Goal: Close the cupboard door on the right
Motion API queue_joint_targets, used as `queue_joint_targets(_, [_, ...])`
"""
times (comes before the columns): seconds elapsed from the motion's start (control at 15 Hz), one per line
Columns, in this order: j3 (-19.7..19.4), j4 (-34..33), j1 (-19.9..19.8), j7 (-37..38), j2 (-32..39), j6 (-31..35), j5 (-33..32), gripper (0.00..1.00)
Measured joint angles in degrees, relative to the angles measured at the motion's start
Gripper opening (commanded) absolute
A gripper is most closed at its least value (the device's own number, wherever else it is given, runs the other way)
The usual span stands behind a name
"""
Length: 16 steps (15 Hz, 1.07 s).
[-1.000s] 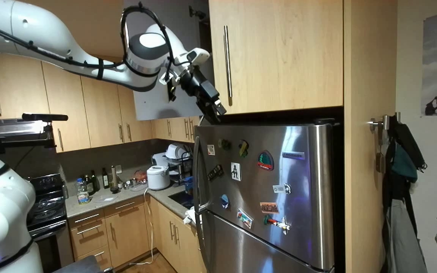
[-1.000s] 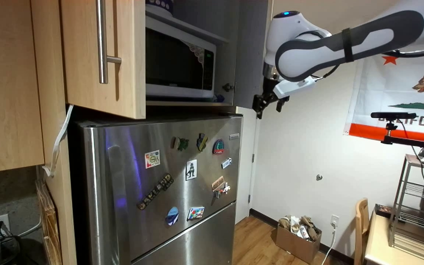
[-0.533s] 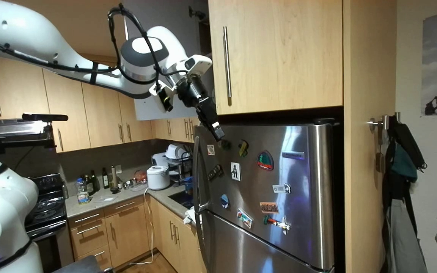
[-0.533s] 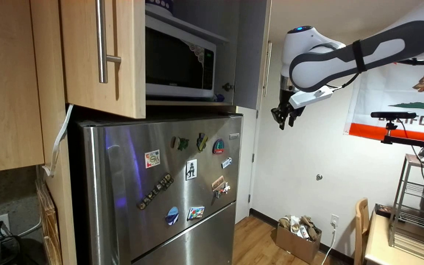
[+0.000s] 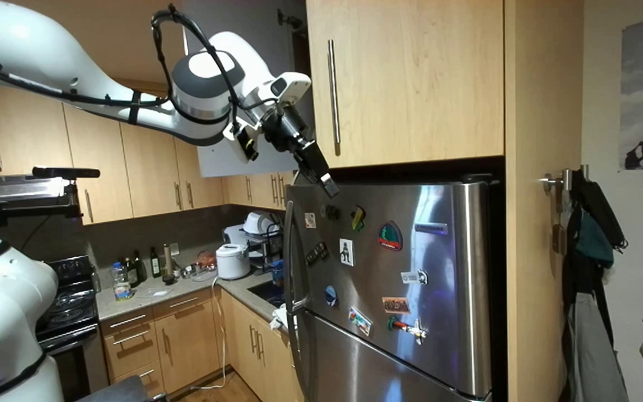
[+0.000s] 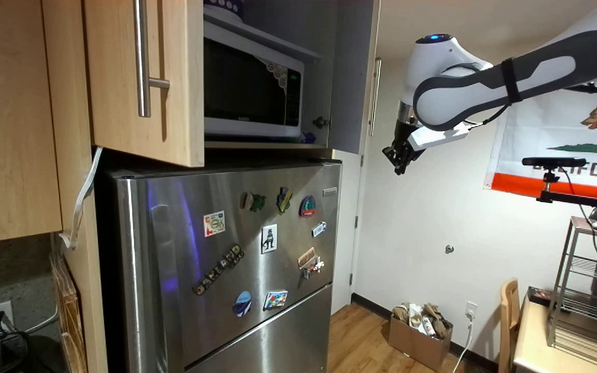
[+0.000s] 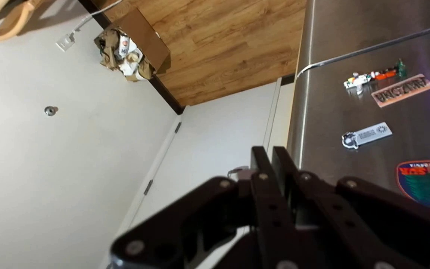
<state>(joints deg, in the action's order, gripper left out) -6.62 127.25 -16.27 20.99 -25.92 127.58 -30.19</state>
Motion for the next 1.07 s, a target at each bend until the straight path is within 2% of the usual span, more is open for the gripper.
queue_joint_targets(0.13, [0.04, 0.24, 0.01, 0.0, 0.0, 3.22, 0.01, 0.01])
queue_joint_targets(0.4, [0.47, 1.01, 0.02, 0.0, 0.0, 8.37, 0.01, 0.04])
queue_joint_targets(1.07, [2.8, 3.21, 0.26, -0.54, -0.61, 17.64, 0.21, 0.04])
